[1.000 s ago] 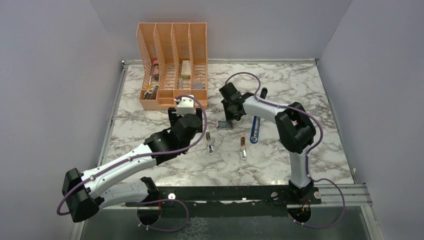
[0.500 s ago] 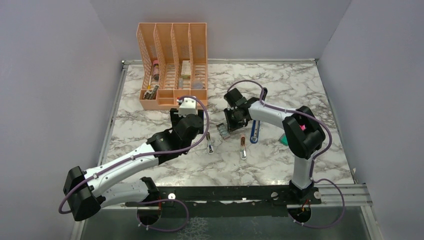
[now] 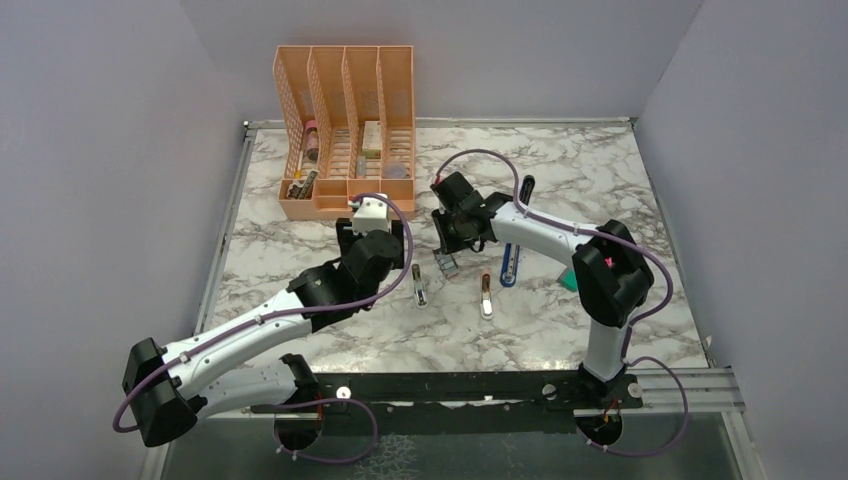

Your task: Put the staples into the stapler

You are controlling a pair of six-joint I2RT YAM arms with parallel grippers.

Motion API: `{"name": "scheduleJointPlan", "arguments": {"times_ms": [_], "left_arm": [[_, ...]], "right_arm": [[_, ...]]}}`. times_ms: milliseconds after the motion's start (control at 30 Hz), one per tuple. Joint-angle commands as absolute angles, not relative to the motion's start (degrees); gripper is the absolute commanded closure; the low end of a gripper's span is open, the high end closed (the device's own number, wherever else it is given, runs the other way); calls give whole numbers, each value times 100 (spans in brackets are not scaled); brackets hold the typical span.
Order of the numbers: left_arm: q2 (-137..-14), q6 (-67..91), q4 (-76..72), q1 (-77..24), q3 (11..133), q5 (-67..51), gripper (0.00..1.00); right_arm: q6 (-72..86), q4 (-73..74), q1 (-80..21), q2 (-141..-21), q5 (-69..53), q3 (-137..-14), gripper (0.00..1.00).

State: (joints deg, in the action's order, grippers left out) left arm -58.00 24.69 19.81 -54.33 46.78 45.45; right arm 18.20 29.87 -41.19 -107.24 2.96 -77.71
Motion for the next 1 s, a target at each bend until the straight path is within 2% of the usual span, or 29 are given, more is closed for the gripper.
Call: {"name": "scheduleJointPlan", "arguments": {"times_ms": [0, 100, 533, 967], "left_arm": [[-5581, 2547, 1905, -5395, 4605, 4634, 29], [-5550, 2549, 1907, -5396, 4585, 4649, 29], [-5557, 2575, 1907, -5388, 4548, 4667, 29], [-5566, 2584, 1907, -5388, 4541, 4676, 29]], "right_arm": [[1689, 2970, -4251, -10818, 389, -8056, 74], [1726, 2970, -4278, -10999, 425, -8198, 78], [1740, 2932, -4341, -11339, 451, -8368, 77], [1707, 2881, -4385, -11468, 430, -8367, 68]]}}
